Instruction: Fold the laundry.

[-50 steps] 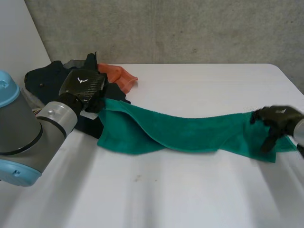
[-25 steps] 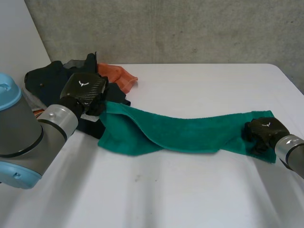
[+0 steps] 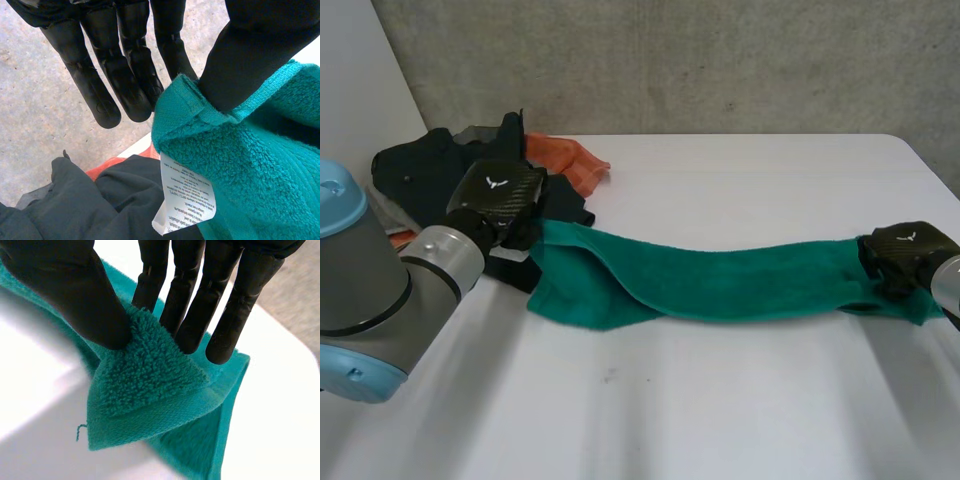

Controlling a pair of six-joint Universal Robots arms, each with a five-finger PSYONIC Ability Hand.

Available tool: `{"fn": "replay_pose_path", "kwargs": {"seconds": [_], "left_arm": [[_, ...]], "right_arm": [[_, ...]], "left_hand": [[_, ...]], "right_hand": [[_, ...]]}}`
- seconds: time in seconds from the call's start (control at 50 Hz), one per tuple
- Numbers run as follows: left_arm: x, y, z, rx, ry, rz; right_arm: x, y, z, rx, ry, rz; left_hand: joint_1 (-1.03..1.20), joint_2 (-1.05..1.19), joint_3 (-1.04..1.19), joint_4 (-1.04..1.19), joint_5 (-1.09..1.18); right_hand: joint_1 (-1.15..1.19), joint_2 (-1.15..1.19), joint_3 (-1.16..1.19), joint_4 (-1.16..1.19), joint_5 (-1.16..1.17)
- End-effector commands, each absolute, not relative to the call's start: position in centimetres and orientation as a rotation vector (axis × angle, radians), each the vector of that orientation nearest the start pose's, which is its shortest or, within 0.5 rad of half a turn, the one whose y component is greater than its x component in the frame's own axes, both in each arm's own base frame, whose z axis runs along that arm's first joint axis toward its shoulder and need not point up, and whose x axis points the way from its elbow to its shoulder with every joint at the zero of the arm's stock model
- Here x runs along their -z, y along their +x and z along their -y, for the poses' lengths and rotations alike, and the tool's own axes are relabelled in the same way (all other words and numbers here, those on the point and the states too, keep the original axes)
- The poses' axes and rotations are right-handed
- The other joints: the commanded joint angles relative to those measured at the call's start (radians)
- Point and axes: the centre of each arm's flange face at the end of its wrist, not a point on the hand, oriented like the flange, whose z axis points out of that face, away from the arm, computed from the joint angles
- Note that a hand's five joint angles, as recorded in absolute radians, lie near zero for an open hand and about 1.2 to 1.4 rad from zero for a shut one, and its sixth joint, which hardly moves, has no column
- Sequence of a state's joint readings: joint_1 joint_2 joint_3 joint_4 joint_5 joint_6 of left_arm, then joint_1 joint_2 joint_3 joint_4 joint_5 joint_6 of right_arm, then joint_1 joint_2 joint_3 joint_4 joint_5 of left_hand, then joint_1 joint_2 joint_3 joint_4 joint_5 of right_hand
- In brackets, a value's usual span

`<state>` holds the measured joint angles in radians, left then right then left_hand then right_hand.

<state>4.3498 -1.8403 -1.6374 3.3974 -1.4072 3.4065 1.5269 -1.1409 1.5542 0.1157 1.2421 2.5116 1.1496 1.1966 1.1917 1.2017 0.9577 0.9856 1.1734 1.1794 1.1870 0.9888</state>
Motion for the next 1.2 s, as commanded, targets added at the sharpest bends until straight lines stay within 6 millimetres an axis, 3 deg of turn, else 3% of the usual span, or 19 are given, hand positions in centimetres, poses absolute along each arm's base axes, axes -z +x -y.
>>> {"fn": "replay_pose_path", "kwargs": {"seconds": [0.02,0.14,0.22,0.26,0.28,0.3,0.34,0.36,0.38,0.46,0.56,0.64,0.74,0.78,0.8,0.9,0.96,1.08,1.2], "left_arm": [[-20.8,-26.5,28.4,2.201,0.96,-2.291],[-20.4,-27.7,31.9,2.217,0.987,-2.186],[-22.5,-28.8,35.0,2.325,0.965,-2.017],[-25.1,-29.4,37.0,2.453,0.895,-1.878],[-26.1,-29.6,37.4,2.505,0.873,-1.82],[-28.4,-30.1,38.4,2.615,0.819,-1.677],[-30.7,-30.3,38.9,2.715,0.76,-1.539],[-31.7,-30.3,39.0,2.763,0.732,-1.471],[-33.8,-30.6,39.1,2.868,0.667,-1.323],[-38.2,-30.2,38.7,3.031,0.496,-1.046],[-40.2,-29.2,37.9,3.057,0.385,-1.021],[-37.2,-29.1,37.7,2.998,0.435,-1.204],[-32.6,-28.3,36.4,2.866,0.513,-1.459],[-29.4,-28.0,35.4,2.779,0.562,-1.6],[-28.3,-28.0,35.1,2.75,0.577,-1.644],[-22.3,-27.2,32.1,2.528,0.695,-1.907],[-20.8,-26.6,30.8,2.429,0.74,-1.988],[-20.0,-24.8,26.8,2.145,0.915,-2.089],[-21.8,-22.7,21.8,1.894,1.113,-2.089]], "right_arm": [[-17.6,14.6,32.6,1.395,-1.281,-2.623],[-20.0,14.6,37.3,1.762,-1.297,-2.572],[-22.7,15.8,40.4,2.088,-1.289,-2.414],[-24.7,16.5,41.5,2.272,-1.256,-2.296],[-26.9,17.2,42.4,2.445,-1.202,-2.163],[-28.0,17.5,42.8,2.533,-1.164,-2.089],[-30.4,17.7,43.5,2.698,-1.08,-1.948],[-32.9,17.6,43.7,2.844,-0.981,-1.816],[-34.1,17.5,43.7,2.909,-0.936,-1.756],[-38.0,17.2,43.2,3.075,-0.776,-1.548],[-39.7,17.3,42.2,3.086,-0.722,-1.474],[-38.7,17.3,41.7,3.026,-0.732,-1.518],[-33.0,17.9,41.2,2.788,-0.877,-1.685],[-30.9,18.1,40.7,2.681,-0.927,-1.76],[-28.6,18.3,39.9,2.548,-0.973,-1.846],[-23.2,18.7,37.3,2.185,-1.074,-2.047],[-20.7,18.7,35.5,1.981,-1.143,-2.151],[-19.3,17.2,33.1,1.71,-1.254,-2.337],[-22.5,15.2,28.7,1.35,-1.347,-2.514]], "left_hand": [[0.247,0.2,0.205,0.195,0.264],[0.247,0.2,0.205,0.195,0.264],[0.247,0.2,0.205,0.195,0.264],[0.247,0.2,0.205,0.195,0.264],[0.247,0.2,0.205,0.195,0.264],[0.247,0.2,0.205,0.195,0.264],[0.247,0.2,0.205,0.195,0.264],[0.247,0.2,0.205,0.195,0.264],[0.247,0.2,0.205,0.195,0.264],[0.247,0.2,0.205,0.195,0.264],[0.247,0.2,0.205,0.195,0.264],[0.247,0.2,0.205,0.195,0.264],[0.247,0.2,0.205,0.195,0.264],[0.247,0.2,0.205,0.195,0.264],[0.247,0.2,0.205,0.195,0.264],[0.247,0.2,0.205,0.195,0.264],[0.247,0.2,0.205,0.195,0.264],[0.247,0.2,0.205,0.195,0.264],[0.247,0.2,0.205,0.195,0.264]], "right_hand": [[0.411,0.223,0.217,0.209,0.233],[0.411,0.223,0.217,0.209,0.233],[0.411,0.223,0.217,0.209,0.233],[0.411,0.223,0.217,0.209,0.233],[0.411,0.223,0.217,0.209,0.233],[0.411,0.223,0.217,0.209,0.233],[0.411,0.223,0.217,0.209,0.233],[0.411,0.223,0.217,0.209,0.233],[0.411,0.223,0.217,0.209,0.233],[0.411,0.223,0.217,0.209,0.233],[0.411,0.223,0.217,0.209,0.233],[0.411,0.223,0.217,0.209,0.233],[0.411,0.223,0.217,0.209,0.233],[0.411,0.223,0.217,0.209,0.233],[0.411,0.223,0.217,0.209,0.233],[0.411,0.223,0.217,0.209,0.233],[0.411,0.223,0.217,0.209,0.233],[0.411,0.223,0.217,0.209,0.233],[0.411,0.223,0.217,0.209,0.233]]}}
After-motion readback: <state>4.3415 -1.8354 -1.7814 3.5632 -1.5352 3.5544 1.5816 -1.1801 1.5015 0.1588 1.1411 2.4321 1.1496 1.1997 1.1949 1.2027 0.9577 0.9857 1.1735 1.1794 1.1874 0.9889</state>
